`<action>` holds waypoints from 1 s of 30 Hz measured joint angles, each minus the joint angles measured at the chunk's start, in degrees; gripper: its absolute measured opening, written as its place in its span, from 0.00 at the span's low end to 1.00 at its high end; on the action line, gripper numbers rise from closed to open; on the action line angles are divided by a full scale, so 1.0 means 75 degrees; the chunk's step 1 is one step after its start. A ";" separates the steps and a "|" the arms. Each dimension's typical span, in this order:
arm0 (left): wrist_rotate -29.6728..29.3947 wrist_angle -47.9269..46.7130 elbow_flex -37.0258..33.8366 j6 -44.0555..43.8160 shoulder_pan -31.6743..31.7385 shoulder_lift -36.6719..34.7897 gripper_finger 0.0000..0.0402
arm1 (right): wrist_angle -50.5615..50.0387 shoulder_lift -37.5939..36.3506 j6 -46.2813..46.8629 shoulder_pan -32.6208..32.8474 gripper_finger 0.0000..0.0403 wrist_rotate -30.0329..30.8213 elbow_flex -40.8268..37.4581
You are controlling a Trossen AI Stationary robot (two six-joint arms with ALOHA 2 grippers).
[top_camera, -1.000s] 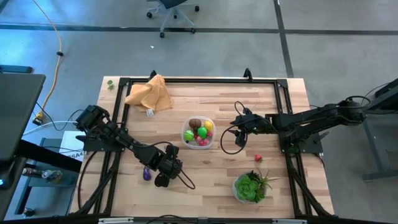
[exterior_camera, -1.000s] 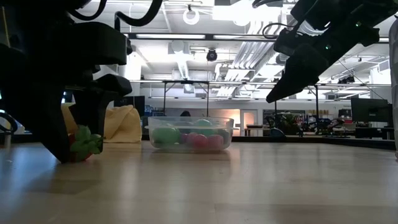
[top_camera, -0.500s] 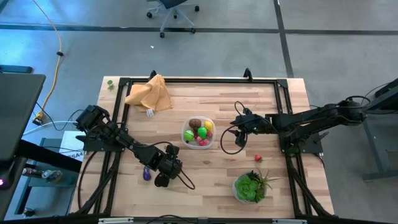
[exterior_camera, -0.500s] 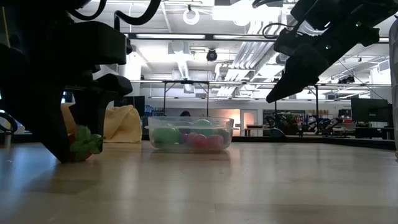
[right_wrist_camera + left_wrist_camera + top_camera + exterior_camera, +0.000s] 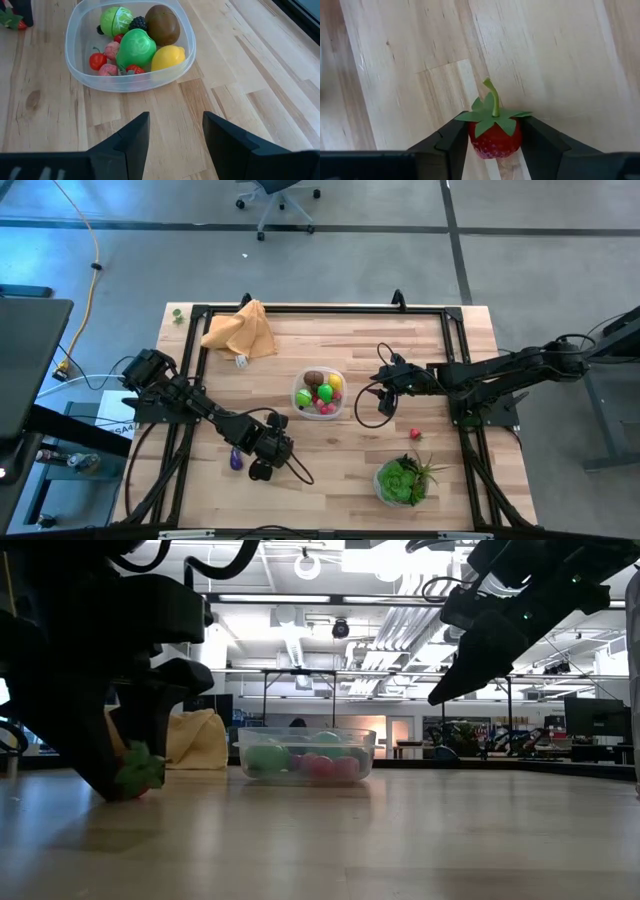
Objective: Pick and placing Produce into tupperware
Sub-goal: Put the top left strawberry into the transparent bin
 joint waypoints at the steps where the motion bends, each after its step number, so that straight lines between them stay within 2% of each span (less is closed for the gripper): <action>1: -0.0019 0.0000 0.0000 0.0002 0.0000 0.0000 0.38 | 0.0000 0.0000 -0.0001 -0.0002 0.44 0.0002 0.0000; 6: -0.0176 -0.0003 0.0000 0.0009 0.0000 -0.0014 0.36 | 0.0000 0.0001 0.0000 0.0000 0.44 0.0001 0.0000; 12: -0.0745 -0.0075 -0.0006 0.0051 0.0145 -0.0428 0.36 | -0.0005 0.0001 0.0001 -0.0002 0.44 0.0002 0.0000; 17: -0.1221 -0.0051 -0.0006 0.0610 0.0678 -0.0904 0.37 | -0.0010 -0.0001 0.0000 -0.0002 0.44 0.0001 0.0000; 21: -0.1329 0.0249 0.0062 0.1386 0.1426 -0.1232 0.36 | -0.0009 -0.0002 -0.0001 -0.0002 0.44 0.0002 0.0000; 25: -0.1178 0.0477 0.0446 0.2226 0.2231 -0.1355 0.36 | -0.0001 0.0001 -0.0001 -0.0001 0.44 0.0001 0.0000; 30: -0.0308 0.0551 0.0908 0.2855 0.3152 -0.1266 0.37 | -0.0013 0.0001 -0.0001 0.0000 0.44 0.0000 0.0000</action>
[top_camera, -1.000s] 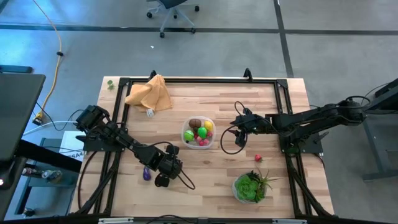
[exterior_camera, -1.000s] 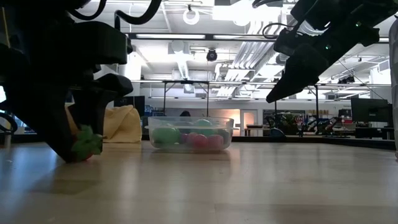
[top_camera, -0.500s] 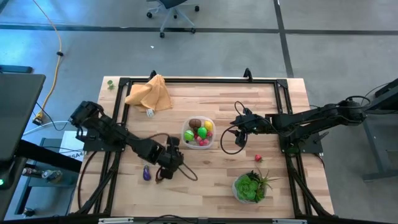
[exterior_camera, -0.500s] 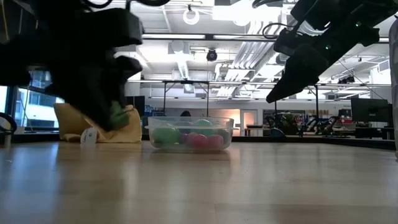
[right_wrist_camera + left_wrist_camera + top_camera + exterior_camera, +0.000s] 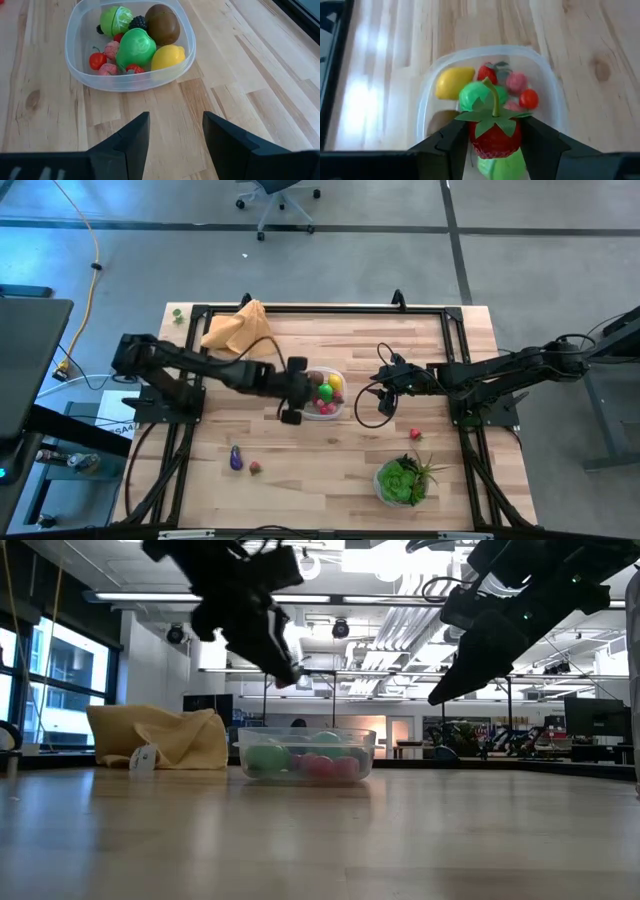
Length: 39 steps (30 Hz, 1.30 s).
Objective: Pick and placing Produce into tupperware
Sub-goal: Put the top left strawberry into the transparent bin
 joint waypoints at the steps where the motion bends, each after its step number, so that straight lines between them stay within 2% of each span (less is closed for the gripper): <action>1: 0.0198 0.0031 0.0037 0.0024 0.0153 0.0058 0.37 | 0.0004 0.0000 0.0000 -0.0002 0.44 -0.0001 0.0000; 7: 0.1142 0.0244 0.0121 0.0042 0.0707 0.0585 0.36 | 0.0003 0.0000 0.0002 -0.0001 0.44 -0.0001 0.0000; 16: 0.1588 0.0696 0.0118 0.0066 0.0735 0.1136 0.37 | 0.0006 0.0000 0.0001 -0.0001 0.44 0.0002 0.0000; 21: 0.1671 0.0712 0.0118 0.0013 0.0737 0.1398 0.38 | 0.0009 0.0000 -0.0001 -0.0002 0.44 0.0001 0.0000; 39: 0.1724 0.0609 0.0121 -0.0269 0.0735 0.1409 0.38 | 0.0012 0.0000 -0.0001 0.0000 0.44 0.0001 0.0000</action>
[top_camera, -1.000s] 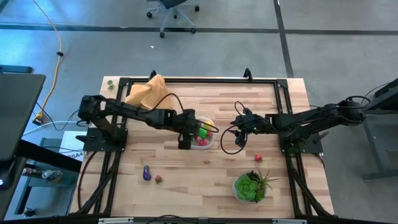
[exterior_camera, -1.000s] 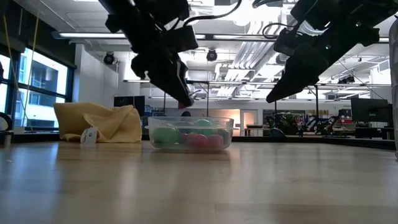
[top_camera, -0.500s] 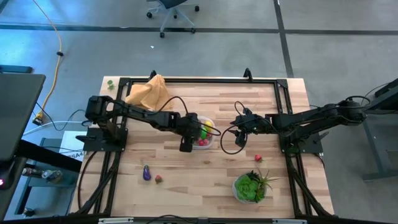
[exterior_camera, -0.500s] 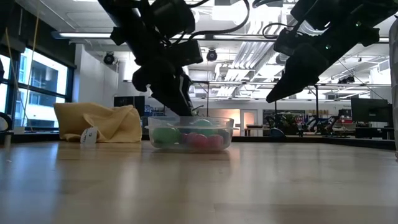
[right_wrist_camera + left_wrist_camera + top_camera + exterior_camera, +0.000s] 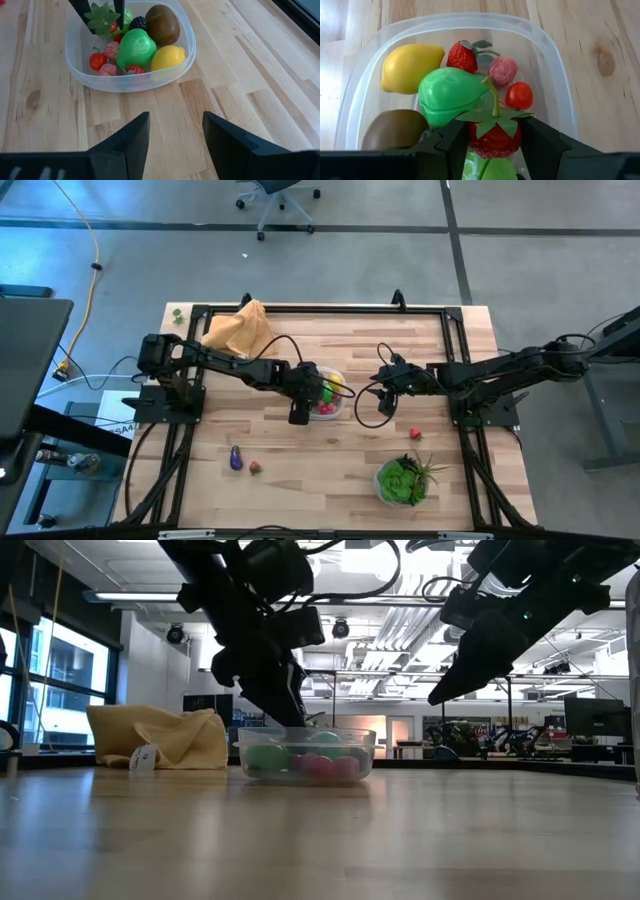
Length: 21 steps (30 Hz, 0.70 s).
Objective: Pick and placing Produce into tupperware
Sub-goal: Put the top left strawberry into the transparent bin
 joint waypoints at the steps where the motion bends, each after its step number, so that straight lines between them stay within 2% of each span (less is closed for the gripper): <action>1: 0.0000 0.0050 0.0000 -0.0008 0.0000 0.0054 0.38 | 0.0000 -0.0002 0.0000 -0.0003 0.44 -0.0002 0.0000; 17: 0.0014 0.0163 -0.0003 0.0027 -0.0003 0.0260 0.38 | -0.0006 -0.0003 0.0002 -0.0003 0.44 -0.0001 0.0000; 21: -0.0032 0.0161 -0.0003 0.0172 -0.0003 0.0260 0.43 | 0.0000 0.0000 0.0003 0.0000 0.44 -0.0003 0.0000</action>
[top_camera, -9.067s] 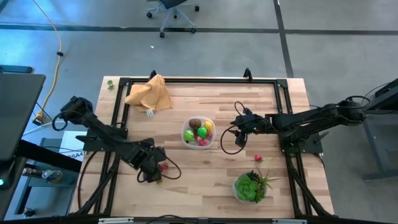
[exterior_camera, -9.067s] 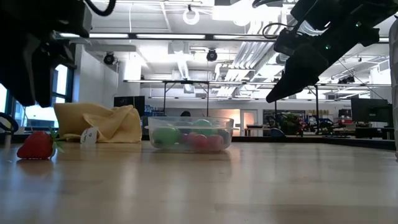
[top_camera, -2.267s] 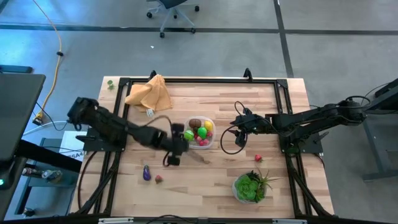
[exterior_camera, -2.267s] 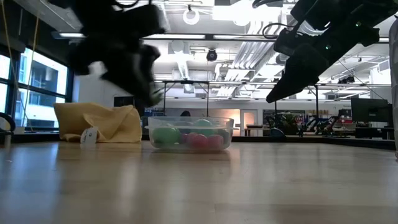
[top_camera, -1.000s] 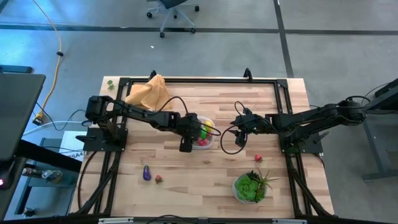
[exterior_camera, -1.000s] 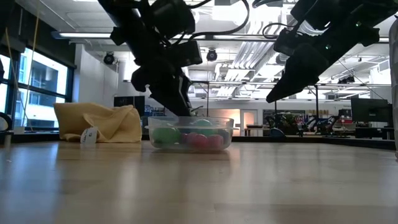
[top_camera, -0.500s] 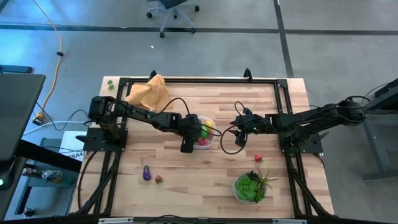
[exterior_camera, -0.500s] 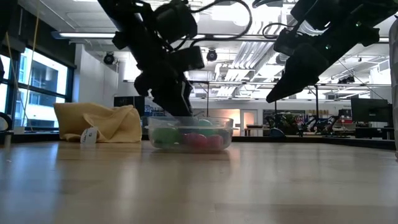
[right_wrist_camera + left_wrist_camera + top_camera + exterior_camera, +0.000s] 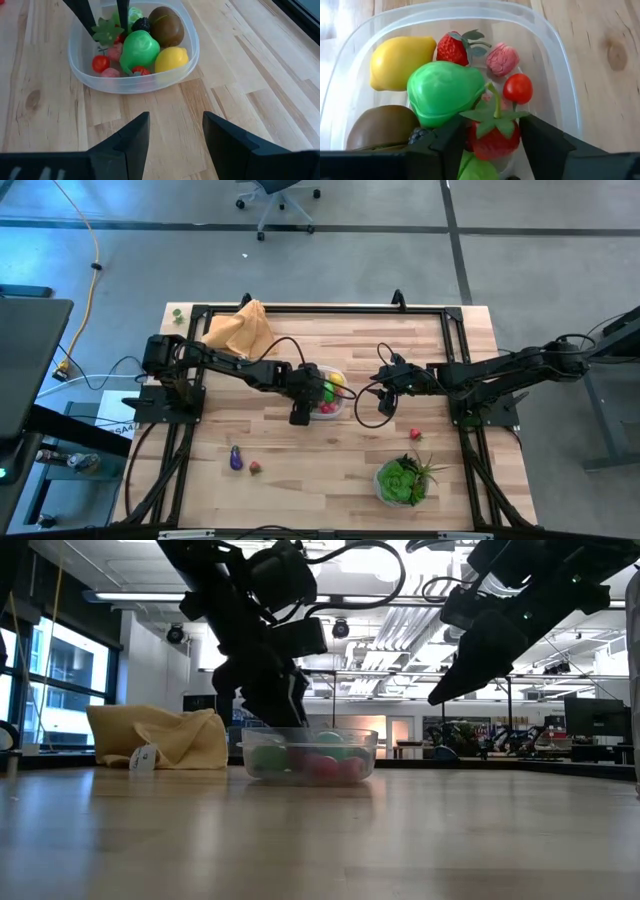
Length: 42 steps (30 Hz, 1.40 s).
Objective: Pick and placing Produce into tupperware
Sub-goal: Put the top left strawberry into the transparent bin, then put the eggplant into the transparent bin
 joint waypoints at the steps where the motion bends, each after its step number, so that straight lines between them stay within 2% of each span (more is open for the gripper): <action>1: 0.0000 -0.0001 0.0000 0.0038 0.0000 0.0000 0.46 | 0.0000 0.0000 -0.0001 -0.0001 0.44 0.0000 0.0000; 8: 0.0090 -0.0053 0.0000 0.0075 0.0000 0.0000 0.61 | 0.0000 0.0000 0.0000 -0.0003 0.44 0.0003 0.0000; 14: 0.0157 -0.0343 0.0171 0.0142 0.0000 -0.0359 0.65 | 0.0003 0.0000 -0.0002 -0.0001 0.44 0.0001 0.0000; 18: -0.0015 -0.1106 0.0452 0.0252 0.0000 -0.0715 0.65 | 0.0003 0.0000 -0.0003 -0.0001 0.44 0.0002 0.0000; 23: 0.0003 -0.2735 0.0749 -0.0136 -0.0121 -0.1207 0.65 | 0.0000 0.0000 -0.0001 -0.0001 0.44 0.0001 0.0000; 29: -0.0064 -0.4381 0.0758 -0.1524 -0.0895 -0.1733 0.65 | 0.0003 0.0000 0.0000 0.0000 0.44 0.0003 0.0000; 36: -0.0584 -0.5788 0.0758 -0.3319 -0.2735 -0.1801 0.65 | -0.0004 0.0000 -0.0002 0.0000 0.44 0.0003 0.0000; 40: -0.1124 -0.6411 0.0758 -0.5163 -0.3779 -0.1801 0.63 | -0.0003 0.0000 -0.0001 0.0000 0.44 0.0001 0.0000; 42: -0.1275 -0.6567 0.0758 -0.6476 -0.4274 -0.1801 0.61 | 0.0002 -0.0001 -0.0002 -0.0001 0.44 0.0003 0.0000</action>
